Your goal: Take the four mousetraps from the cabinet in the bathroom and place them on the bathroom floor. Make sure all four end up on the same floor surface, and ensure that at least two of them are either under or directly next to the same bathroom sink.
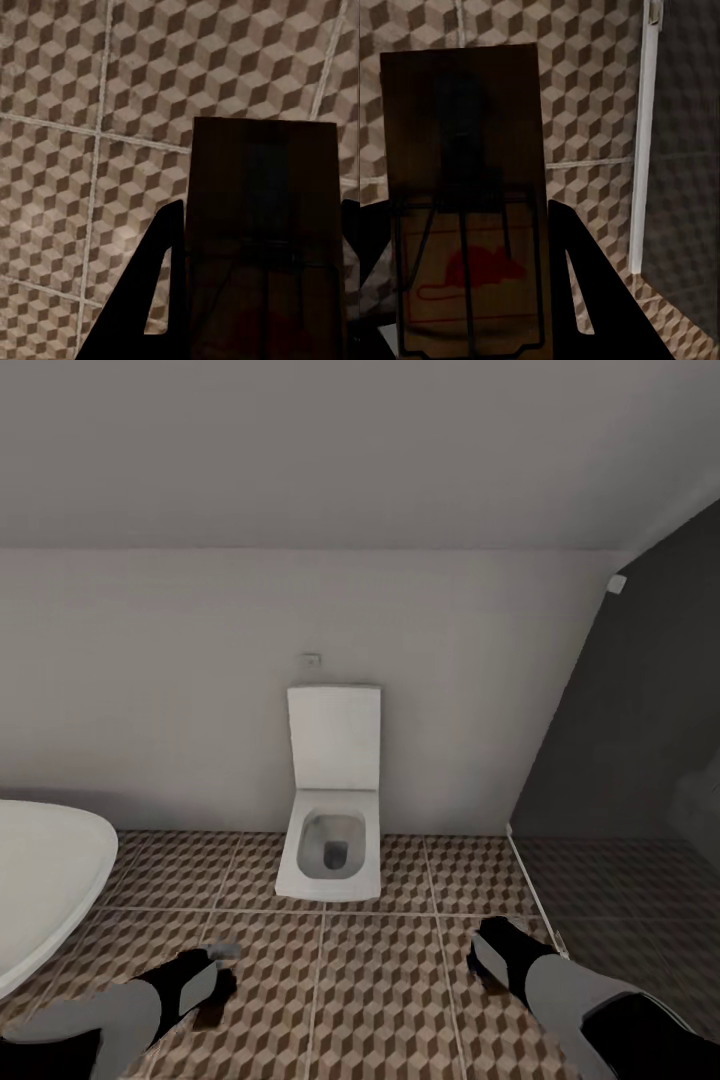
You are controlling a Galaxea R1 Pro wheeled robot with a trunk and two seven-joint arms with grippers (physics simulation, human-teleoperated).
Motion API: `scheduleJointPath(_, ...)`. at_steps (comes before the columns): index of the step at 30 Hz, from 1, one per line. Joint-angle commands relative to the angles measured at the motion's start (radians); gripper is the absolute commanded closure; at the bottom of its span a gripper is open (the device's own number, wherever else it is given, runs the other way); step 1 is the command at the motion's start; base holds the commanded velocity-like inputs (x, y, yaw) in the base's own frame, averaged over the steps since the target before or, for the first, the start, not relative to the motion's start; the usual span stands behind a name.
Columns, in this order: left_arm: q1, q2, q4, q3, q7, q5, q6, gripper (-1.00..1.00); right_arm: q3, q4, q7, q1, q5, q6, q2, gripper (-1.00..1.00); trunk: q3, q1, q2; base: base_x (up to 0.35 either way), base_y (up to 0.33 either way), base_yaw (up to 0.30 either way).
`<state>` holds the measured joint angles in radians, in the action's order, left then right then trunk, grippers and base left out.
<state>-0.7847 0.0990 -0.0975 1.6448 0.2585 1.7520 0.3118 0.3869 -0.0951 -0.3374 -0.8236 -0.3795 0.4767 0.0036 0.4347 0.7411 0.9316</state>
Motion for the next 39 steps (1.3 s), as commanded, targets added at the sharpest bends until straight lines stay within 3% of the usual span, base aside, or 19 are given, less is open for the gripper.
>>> scheduleJointPath(1,-0.016,-0.001,0.010,-0.001,0.002,0.000,0.009,1.00,-0.002,0.000,0.002,-0.016,-0.006,0.009,0.000,1.00,0.000,0.000,0.000,0.000,0.000,0.000)
scheduleJointPath(6,-0.051,-0.005,0.021,0.000,0.002,-0.002,0.021,1.00,-0.003,0.002,0.010,-0.039,-0.007,0.022,0.003,1.00,0.000,0.000,0.000,0.000,0.000,0.000)
scheduleJointPath(11,-0.138,0.000,0.026,0.003,0.002,-0.003,0.023,1.00,0.001,0.003,0.012,-0.043,-0.002,0.024,0.006,1.00,0.000,0.000,0.000,0.000,0.000,0.000)
scheduleJointPath(15,-0.142,0.019,0.023,0.005,-0.003,-0.003,0.018,1.00,0.004,0.005,0.017,-0.034,0.002,0.019,0.006,1.00,0.000,0.000,0.000,0.000,0.000,0.000)
scheduleJointPath(26,-0.142,0.009,0.013,0.006,-0.011,-0.005,0.013,1.00,0.002,0.003,0.018,-0.031,0.004,-0.057,-0.003,1.00,0.000,0.000,0.000,0.237,0.111,0.000)
scheduleJointPath(39,-0.142,0.008,0.012,0.006,-0.012,-0.006,0.013,1.00,0.003,0.002,0.019,-0.031,0.004,-0.064,0.002,1.00,0.000,0.000,0.000,0.327,0.008,0.000)
